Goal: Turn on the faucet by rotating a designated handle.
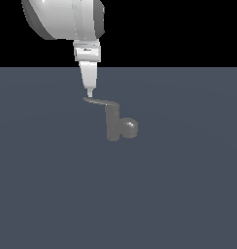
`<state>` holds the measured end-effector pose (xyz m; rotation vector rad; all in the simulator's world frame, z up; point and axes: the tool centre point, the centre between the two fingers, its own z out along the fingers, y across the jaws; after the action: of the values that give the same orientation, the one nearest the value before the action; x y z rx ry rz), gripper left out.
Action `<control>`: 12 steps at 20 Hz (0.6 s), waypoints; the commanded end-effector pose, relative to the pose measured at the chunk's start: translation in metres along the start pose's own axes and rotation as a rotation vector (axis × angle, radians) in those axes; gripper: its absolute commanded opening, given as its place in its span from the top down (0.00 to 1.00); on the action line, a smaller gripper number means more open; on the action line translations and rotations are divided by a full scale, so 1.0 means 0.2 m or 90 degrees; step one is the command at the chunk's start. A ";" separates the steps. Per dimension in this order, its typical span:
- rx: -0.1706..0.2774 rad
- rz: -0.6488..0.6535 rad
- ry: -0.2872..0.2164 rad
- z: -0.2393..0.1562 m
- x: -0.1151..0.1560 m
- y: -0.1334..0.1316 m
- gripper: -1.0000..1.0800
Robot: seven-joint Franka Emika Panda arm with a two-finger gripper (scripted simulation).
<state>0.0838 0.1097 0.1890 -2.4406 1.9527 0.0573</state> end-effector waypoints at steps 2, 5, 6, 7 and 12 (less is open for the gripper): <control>0.005 0.021 0.015 0.05 -0.01 -0.03 1.00; 0.007 0.030 0.022 0.07 -0.01 -0.05 1.00; 0.007 0.032 0.023 0.08 -0.01 -0.05 1.00; 0.007 0.033 0.024 0.08 -0.01 -0.05 1.00; 0.007 0.032 0.024 0.08 -0.01 -0.05 1.00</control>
<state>0.0927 0.1154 0.1730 -2.4025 2.0244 0.0016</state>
